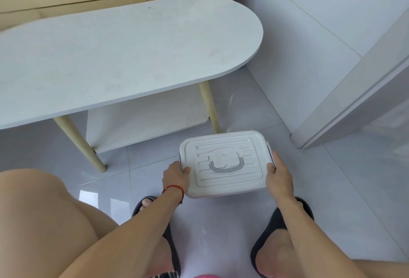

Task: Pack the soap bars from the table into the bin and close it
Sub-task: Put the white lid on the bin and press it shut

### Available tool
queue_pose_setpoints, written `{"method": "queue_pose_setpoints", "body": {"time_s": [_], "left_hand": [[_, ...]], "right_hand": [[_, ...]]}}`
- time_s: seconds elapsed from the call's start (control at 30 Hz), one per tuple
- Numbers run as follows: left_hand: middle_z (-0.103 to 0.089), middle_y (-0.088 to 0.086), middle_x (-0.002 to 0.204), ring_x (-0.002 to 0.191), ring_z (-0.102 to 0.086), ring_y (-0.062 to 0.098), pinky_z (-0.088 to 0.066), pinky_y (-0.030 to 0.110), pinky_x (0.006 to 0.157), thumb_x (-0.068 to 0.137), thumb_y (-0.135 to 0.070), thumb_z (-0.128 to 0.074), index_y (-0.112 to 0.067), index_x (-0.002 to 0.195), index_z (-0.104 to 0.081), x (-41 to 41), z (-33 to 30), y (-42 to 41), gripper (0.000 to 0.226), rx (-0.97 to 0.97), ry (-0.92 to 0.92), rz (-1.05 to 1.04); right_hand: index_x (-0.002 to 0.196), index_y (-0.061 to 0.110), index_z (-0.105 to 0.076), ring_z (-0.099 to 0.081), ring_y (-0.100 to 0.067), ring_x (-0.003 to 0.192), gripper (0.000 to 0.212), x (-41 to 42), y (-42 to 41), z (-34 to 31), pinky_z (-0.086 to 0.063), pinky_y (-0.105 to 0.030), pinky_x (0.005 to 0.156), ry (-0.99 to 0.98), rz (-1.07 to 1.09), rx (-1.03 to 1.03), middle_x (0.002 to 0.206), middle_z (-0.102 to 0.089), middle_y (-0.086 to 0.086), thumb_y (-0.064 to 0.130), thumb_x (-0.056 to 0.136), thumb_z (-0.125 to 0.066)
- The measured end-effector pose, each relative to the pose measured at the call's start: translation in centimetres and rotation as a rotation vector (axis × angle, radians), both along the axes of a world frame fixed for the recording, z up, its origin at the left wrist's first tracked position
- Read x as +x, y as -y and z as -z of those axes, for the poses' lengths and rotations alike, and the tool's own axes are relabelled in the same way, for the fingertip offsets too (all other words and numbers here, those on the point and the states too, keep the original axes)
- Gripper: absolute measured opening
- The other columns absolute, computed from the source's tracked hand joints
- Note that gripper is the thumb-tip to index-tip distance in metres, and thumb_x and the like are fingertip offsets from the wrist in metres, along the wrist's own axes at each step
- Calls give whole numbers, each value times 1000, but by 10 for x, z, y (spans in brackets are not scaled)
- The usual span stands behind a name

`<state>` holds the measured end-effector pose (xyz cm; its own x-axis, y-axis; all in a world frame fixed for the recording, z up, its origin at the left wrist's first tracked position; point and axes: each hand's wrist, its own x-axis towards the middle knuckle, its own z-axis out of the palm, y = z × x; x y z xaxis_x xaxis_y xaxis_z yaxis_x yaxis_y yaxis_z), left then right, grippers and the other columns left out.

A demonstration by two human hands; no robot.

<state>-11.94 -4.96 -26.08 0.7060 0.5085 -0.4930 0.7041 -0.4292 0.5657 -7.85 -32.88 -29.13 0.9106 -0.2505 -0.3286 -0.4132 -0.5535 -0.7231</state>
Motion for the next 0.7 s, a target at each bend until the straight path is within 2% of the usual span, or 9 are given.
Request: {"method": "queue_pose_setpoints", "body": {"time_s": [0.1,0.23,0.4,0.5,0.7], "left_hand": [[-66,18,114,105,-62,38,-51,43,91,98,-24,-52,-2,112,-59,5,0,8,27,80,-25,-1],[-65,19,111,101,-61,38,-43,36,75,99,-21,-46,-4,112,-57,12,-1,17,23,138,-77,-24],[-68,19,110,100,-65,38,-54,45,91,95,-22,-53,0,110,-63,31,-3,23,29,55,-77,40],[-69,19,103,94,-67,38,-57,46,88,94,-23,-58,2,102,-64,45,0,33,27,-14,-7,49],[-70,22,97,89,-69,40,-58,47,84,94,-23,-59,3,94,-62,77,1,47,26,-57,43,12]], "right_hand": [[158,31,-34,-55,-28,120,50,-8,-1,1,-45,-39,102,23,37,14,143,-59,-10,20,109,-35],[158,27,-37,-54,-32,131,49,-10,-6,3,-44,-43,112,58,141,39,147,-57,-11,18,110,-36],[158,26,-38,-53,-32,134,48,25,7,6,-43,-44,115,58,190,73,150,-54,-12,17,111,-33],[156,27,-42,-52,-29,134,48,62,26,11,-38,-31,108,58,171,69,149,-55,-10,16,110,-34],[154,27,-44,-51,-29,135,48,119,47,17,-36,-29,107,61,71,33,153,-52,-8,15,109,-35]]}}
